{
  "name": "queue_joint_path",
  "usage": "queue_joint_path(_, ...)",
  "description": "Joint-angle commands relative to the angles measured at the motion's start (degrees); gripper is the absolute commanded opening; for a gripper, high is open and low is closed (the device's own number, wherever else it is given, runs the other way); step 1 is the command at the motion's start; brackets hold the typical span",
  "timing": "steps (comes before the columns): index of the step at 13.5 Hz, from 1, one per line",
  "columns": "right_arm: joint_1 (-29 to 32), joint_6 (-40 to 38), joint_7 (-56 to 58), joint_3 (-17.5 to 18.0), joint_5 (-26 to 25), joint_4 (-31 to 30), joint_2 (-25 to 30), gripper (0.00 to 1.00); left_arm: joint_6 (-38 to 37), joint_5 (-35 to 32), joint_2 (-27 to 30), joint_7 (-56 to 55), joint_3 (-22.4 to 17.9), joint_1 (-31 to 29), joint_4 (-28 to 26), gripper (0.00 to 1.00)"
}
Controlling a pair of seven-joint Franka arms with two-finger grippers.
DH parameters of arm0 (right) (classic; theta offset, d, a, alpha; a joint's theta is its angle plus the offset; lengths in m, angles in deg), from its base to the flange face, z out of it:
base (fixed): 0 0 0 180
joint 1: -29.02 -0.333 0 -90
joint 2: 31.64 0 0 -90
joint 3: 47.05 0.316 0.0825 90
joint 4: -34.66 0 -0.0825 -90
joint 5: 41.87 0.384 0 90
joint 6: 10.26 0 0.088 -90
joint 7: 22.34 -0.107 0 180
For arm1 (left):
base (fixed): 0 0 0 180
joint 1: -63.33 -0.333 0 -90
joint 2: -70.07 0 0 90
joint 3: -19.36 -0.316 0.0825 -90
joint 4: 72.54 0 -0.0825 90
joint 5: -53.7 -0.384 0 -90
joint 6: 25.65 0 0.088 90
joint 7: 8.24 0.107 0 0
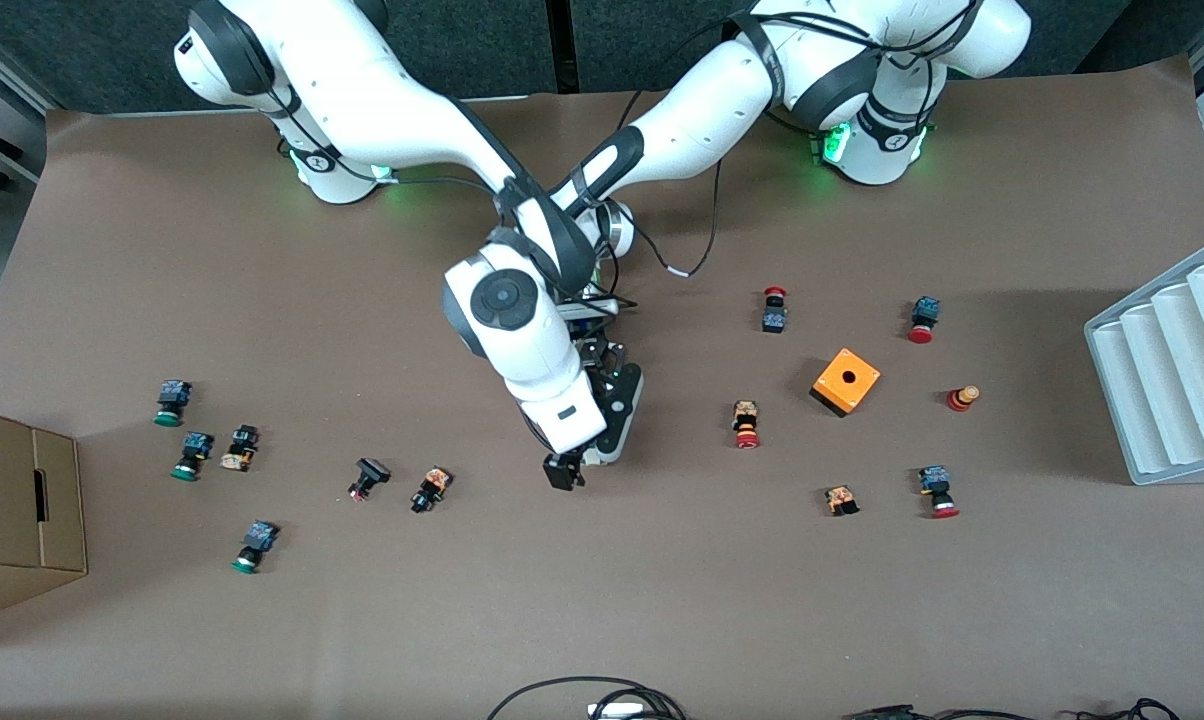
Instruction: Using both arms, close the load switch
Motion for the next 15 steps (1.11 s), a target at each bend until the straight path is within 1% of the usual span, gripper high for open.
queue_joint_path(1,1.50,-3.92,-0.22,0.13,1.40,-0.70,3.86,1.00,-0.79,0.20,-1.09,-0.32,-0.29,0.39,0.43,0.43)
queue_joint_path(3,1.59,-4.63,-3.36,0.13,1.31,-0.79,5.88,1.00,-0.87,0.20,-1.09,-0.32,-0.29,0.39,0.43,0.43)
queue_joint_path(6,1.50,-8.14,-9.96,0.13,1.14,-0.70,9.22,1.00,-0.79,0.20,-1.09,-0.32,-0.29,0.39,0.43,0.43)
queue_joint_path(9,3.69,-11.57,-10.41,0.13,1.22,-0.79,11.86,1.00,-0.79,0.20,-1.09,-0.32,-0.29,0.39,0.52,0.43)
queue_joint_path(10,4.48,-13.67,-10.50,0.13,1.22,-0.79,12.91,1.00,-0.79,0.20,-1.09,-0.24,-0.29,0.39,0.52,0.45)
queue_joint_path(11,5.53,-16.21,-11.11,0.13,1.22,-0.79,14.14,1.00,-0.79,0.20,-1.09,-0.06,-0.29,0.39,0.52,0.53)
queue_joint_path(12,6.85,-18.67,-12.16,0.13,1.05,-0.79,15.37,1.00,-0.79,0.20,-1.09,-0.06,-0.29,0.39,0.52,0.74)
queue_joint_path(13,7.65,-20.70,-13.30,0.04,0.96,-0.79,16.34,1.00,-0.79,0.20,-1.01,0.03,-0.29,0.39,0.52,0.84)
queue_joint_path(14,9.05,-21.76,-15.23,0.13,0.96,-0.79,17.14,1.00,-0.79,0.20,-1.01,0.11,-0.29,0.39,0.52,0.89)
queue_joint_path(15,9.67,-22.56,-17.77,0.13,0.96,-0.88,17.67,1.00,-0.79,0.20,-0.92,0.20,-0.29,0.39,0.52,0.98)
